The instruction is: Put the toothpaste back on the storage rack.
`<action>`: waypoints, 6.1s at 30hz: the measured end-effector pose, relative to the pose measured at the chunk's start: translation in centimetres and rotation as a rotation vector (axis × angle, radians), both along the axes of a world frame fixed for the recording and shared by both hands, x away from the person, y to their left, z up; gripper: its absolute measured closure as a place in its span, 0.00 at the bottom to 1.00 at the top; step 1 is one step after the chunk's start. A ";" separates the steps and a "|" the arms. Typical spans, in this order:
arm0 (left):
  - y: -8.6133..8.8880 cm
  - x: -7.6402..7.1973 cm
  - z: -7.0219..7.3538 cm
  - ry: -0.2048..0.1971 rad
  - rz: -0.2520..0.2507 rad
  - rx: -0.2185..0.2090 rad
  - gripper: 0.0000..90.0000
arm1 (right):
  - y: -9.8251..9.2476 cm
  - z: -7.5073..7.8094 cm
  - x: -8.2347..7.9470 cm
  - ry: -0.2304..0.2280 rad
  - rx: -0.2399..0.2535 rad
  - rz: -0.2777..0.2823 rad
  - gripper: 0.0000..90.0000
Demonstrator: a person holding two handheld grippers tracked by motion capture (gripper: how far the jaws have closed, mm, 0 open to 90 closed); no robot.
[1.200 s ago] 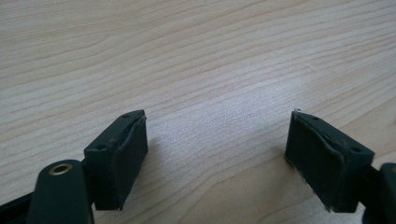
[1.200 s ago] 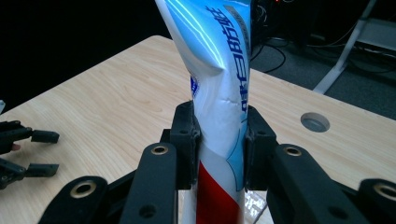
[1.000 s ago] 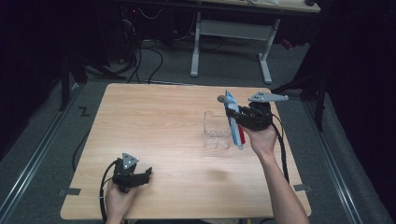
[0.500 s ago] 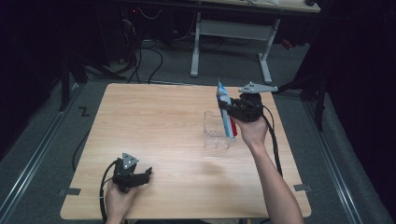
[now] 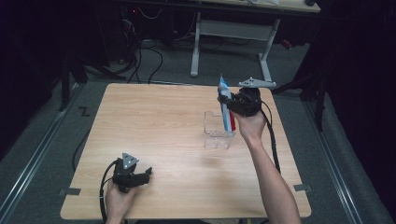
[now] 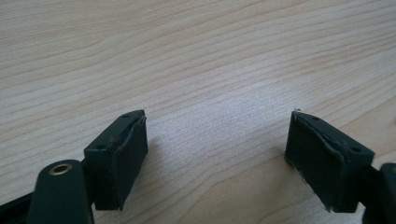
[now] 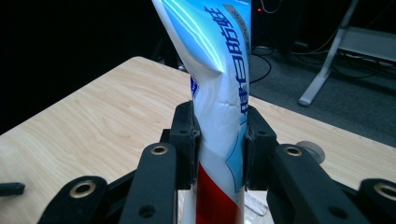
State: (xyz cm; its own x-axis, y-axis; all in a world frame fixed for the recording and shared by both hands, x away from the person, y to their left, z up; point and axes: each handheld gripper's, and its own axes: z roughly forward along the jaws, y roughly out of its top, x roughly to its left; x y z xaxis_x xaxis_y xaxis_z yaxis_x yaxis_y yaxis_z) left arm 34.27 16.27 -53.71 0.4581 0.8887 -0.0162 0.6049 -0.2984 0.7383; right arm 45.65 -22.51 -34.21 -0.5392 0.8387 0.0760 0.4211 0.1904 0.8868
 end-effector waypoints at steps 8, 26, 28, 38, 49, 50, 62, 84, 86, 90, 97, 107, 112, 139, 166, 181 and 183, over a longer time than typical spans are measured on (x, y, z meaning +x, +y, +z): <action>0.0 0.0 0.0 0.001 -0.001 0.001 0.23 | 0.7 -0.9 1.1 0.004 -0.007 -0.030 0.78; 0.0 0.0 0.0 0.001 -0.002 0.000 0.23 | 1.0 -1.9 2.3 0.017 -0.040 -0.070 0.78; 0.0 0.0 0.0 0.001 -0.002 0.000 0.23 | 1.1 -2.0 2.4 0.013 -0.042 -0.076 0.78; 0.0 0.0 0.0 0.001 -0.003 0.001 0.23 | 0.9 -2.8 2.5 0.028 -0.049 -0.091 0.78; 0.0 0.0 0.0 0.001 -0.003 0.001 0.23 | 0.7 -3.5 2.5 0.038 -0.057 -0.099 0.78; 0.0 0.0 0.0 0.001 -0.002 0.000 0.23 | 0.7 -3.7 2.5 0.042 -0.060 -0.098 0.78; 0.0 0.0 0.0 0.001 -0.002 -0.001 0.23 | -0.2 -4.8 2.0 0.060 -0.056 -0.105 0.79; 0.0 0.0 0.0 0.003 -0.006 0.001 0.23 | -0.3 -5.8 0.9 0.119 -0.056 -0.067 0.79; 0.0 0.0 0.0 0.003 -0.006 0.000 0.23 | -0.4 -6.0 0.8 0.123 -0.055 -0.063 0.79; 0.0 0.0 0.0 0.002 -0.005 -0.001 0.23 | -0.8 -6.5 0.7 0.142 -0.054 -0.067 0.79; 0.0 0.0 0.0 0.002 -0.005 -0.001 0.23 | -1.0 -6.6 0.6 0.154 -0.032 -0.063 0.79; 0.0 0.0 0.0 0.002 -0.005 -0.001 0.23 | -0.9 -6.7 0.5 0.173 -0.042 -0.059 0.78; 0.0 0.0 0.0 0.002 -0.005 -0.001 0.23 | -1.3 -6.9 0.4 0.176 -0.032 -0.058 0.78; 0.0 0.0 0.0 0.002 -0.005 0.000 0.23 | -3.6 -7.6 0.1 0.156 -0.012 -0.130 0.75; 0.0 0.0 0.0 0.001 -0.005 -0.001 0.23 | -4.1 -7.7 -0.2 0.110 -0.066 -0.193 0.58; 0.0 0.0 0.0 0.002 -0.005 0.000 0.23 | -5.3 -6.3 -2.2 0.044 -0.065 -0.179 0.56; 0.0 0.0 0.0 0.002 -0.005 0.000 0.23 | -5.5 -6.2 -2.5 0.036 -0.066 -0.175 0.56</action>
